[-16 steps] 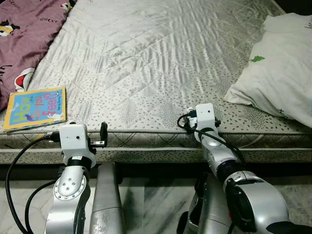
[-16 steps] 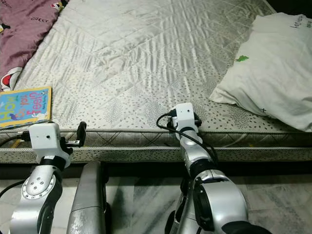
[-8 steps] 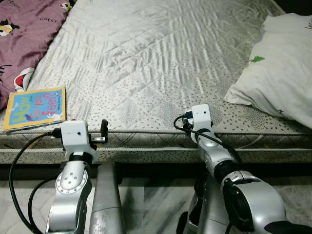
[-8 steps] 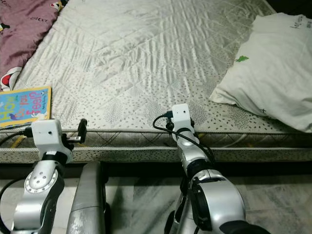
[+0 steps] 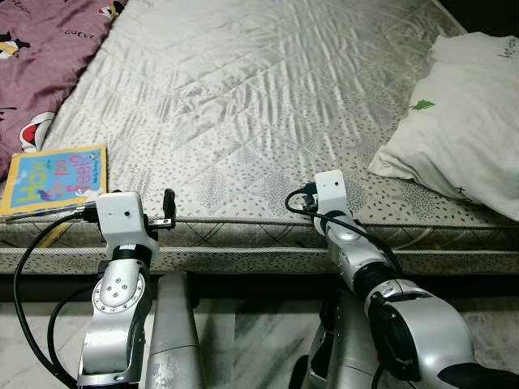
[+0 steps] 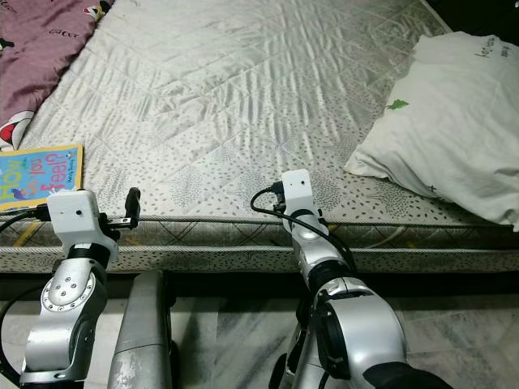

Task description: Clean up the room

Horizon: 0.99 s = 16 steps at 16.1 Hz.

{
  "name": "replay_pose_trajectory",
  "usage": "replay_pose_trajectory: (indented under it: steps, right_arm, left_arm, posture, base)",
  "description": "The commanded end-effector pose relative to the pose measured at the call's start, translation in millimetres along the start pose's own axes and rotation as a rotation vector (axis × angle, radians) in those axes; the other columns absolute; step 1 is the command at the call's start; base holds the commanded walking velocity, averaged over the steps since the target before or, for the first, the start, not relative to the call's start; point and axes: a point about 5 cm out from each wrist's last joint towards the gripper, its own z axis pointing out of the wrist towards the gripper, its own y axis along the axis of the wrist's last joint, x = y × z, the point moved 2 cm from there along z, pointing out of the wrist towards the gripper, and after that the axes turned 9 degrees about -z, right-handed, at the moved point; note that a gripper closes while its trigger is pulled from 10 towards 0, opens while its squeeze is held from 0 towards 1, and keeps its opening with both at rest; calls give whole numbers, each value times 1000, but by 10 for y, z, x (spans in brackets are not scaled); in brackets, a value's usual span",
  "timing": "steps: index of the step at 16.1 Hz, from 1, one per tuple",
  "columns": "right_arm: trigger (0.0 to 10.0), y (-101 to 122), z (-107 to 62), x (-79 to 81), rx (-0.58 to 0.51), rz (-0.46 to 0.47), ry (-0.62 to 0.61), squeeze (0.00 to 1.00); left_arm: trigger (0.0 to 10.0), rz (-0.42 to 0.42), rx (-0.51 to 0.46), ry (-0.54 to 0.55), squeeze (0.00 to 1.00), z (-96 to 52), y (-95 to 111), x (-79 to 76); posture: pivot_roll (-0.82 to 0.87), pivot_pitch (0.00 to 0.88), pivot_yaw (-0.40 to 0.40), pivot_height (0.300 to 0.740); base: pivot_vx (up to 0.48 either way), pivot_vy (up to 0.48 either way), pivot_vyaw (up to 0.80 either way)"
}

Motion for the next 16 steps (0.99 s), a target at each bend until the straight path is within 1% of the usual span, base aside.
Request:
replay_pose_trajectory:
  steps: [1, 4, 8, 12, 13, 14, 15, 16]
  right_arm:
    - [0, 9, 8, 8, 10, 3, 9, 0]
    - [0, 7, 9, -5, 11, 4, 12, 0]
    - [0, 65, 24, -27, -2, 9, 11, 0]
    - [0, 52, 20, -49, -2, 26, -2, 0]
    - [0, 56, 22, -52, -1, 51, -5, 0]
    - [0, 122, 34, -67, -23, 84, -5, 0]
    - [0, 154, 39, -74, -34, 88, -4, 0]
    - [0, 234, 54, -114, -58, 114, -1, 0]
  left_arm:
    - [10000, -6, 3, 10, 0, 5, -21, 12]
    - [10000, -10, -5, 6, 0, 39, -13, -10]
    - [10000, -17, -14, 2, 0, 88, -10, -31]
    - [10000, -20, -20, -6, 0, 137, -2, -46]
    - [10000, -21, -23, -9, 0, 152, 4, -50]
    - [10000, -22, -27, -14, 0, 160, 5, -68]
    - [10000, -23, -28, -15, 0, 161, 3, -74]
    - [10000, -23, -28, -14, 0, 165, -9, -72]
  posture:
    - [258, 27, -65, 507]
    - [252, 19, -66, 507]
    - [235, 19, -62, 507]
    - [226, 16, -50, 507]
    - [222, 15, -47, 507]
    - [214, 9, -43, 507]
    - [214, 9, -43, 507]
    - [199, 0, -40, 507]
  base:
    - [0, 0, 0]
    - [0, 0, 0]
    - [0, 0, 0]
    - [0, 0, 0]
    - [0, 0, 0]
    - [0, 0, 0]
    - [0, 0, 0]
    - [0, 0, 0]
